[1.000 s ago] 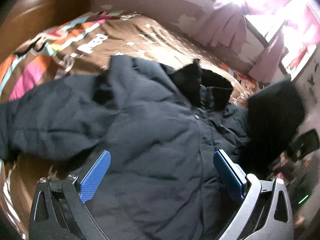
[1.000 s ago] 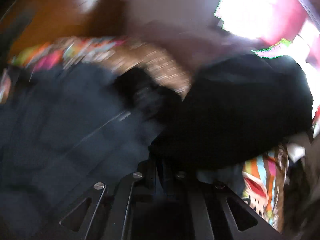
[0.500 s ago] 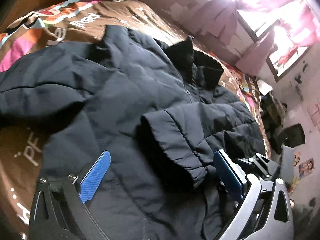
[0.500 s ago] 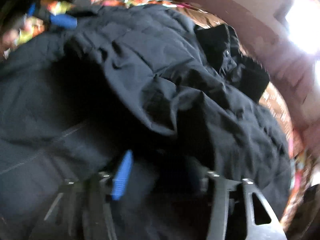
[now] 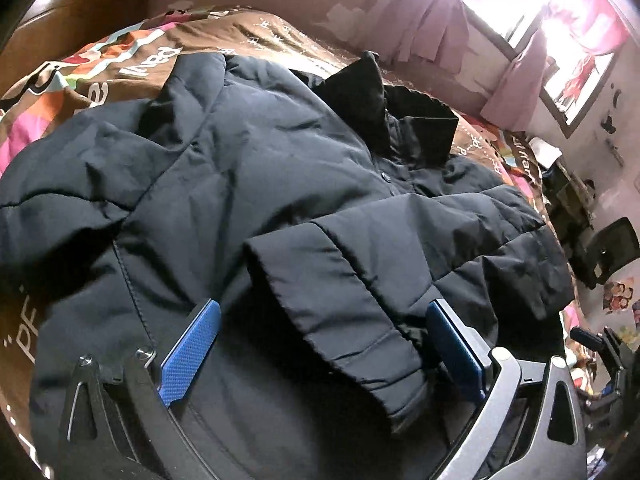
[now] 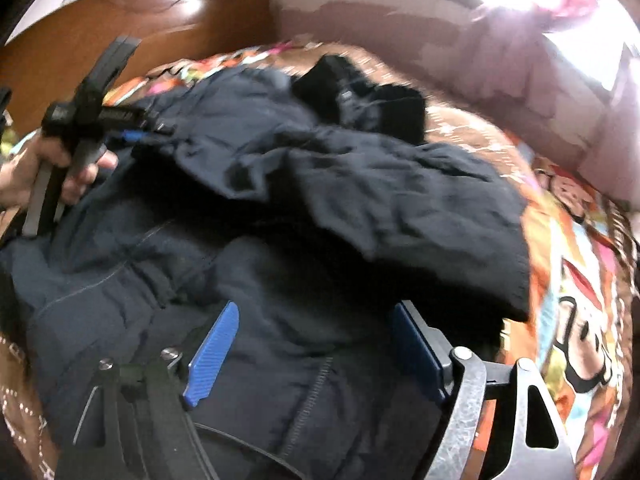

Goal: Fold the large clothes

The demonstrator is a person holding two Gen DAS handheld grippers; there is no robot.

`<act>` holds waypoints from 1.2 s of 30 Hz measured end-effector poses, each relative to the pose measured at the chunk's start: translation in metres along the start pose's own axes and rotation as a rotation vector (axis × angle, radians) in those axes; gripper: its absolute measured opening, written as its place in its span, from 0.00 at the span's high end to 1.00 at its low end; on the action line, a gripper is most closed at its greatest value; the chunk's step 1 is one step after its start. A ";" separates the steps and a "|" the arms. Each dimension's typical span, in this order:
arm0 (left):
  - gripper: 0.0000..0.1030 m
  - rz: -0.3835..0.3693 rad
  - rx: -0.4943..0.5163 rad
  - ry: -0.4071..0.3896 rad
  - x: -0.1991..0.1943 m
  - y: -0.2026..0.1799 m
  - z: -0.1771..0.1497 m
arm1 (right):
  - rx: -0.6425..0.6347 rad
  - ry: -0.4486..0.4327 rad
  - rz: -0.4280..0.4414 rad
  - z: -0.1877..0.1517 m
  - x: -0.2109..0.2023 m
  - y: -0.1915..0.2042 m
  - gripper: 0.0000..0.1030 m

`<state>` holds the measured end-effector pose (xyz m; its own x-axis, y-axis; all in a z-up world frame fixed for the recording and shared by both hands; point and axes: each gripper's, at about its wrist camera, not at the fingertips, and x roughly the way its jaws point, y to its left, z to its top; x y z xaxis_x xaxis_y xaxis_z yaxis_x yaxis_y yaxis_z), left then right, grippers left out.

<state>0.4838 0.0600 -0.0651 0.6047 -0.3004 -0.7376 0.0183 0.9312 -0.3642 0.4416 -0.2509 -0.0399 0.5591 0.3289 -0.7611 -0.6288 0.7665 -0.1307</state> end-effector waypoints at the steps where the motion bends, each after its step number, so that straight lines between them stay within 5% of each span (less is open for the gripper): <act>1: 0.15 0.015 0.006 0.001 0.001 -0.001 0.000 | 0.026 -0.012 -0.013 0.001 -0.001 -0.002 0.23; 6: 0.30 0.134 0.067 0.009 0.007 -0.015 -0.005 | 0.065 -0.015 -0.025 -0.003 0.005 0.004 0.23; 13: 0.66 0.224 0.140 -0.038 0.008 -0.033 -0.019 | 0.056 -0.082 -0.124 0.000 -0.006 0.000 0.23; 18: 0.77 0.272 0.210 -0.075 0.000 -0.046 -0.020 | 0.127 -0.109 -0.143 -0.007 -0.004 -0.009 0.23; 19: 0.94 0.298 0.246 -0.086 -0.003 -0.049 -0.019 | 0.137 -0.116 -0.134 -0.008 -0.004 -0.010 0.22; 20: 0.98 0.342 0.280 -0.094 -0.007 -0.049 -0.020 | 0.150 -0.131 -0.107 -0.008 -0.003 -0.011 0.20; 28: 0.98 0.327 0.140 -0.126 -0.043 -0.007 -0.013 | 0.094 -0.177 -0.044 0.029 0.002 0.005 0.16; 36: 0.98 0.380 0.185 -0.071 -0.041 -0.003 -0.027 | 0.065 -0.122 -0.067 0.060 0.043 0.018 0.15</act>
<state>0.4378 0.0640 -0.0494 0.6492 0.0807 -0.7564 -0.0779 0.9962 0.0394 0.4870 -0.1896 -0.0372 0.6627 0.3377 -0.6684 -0.5537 0.8219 -0.1338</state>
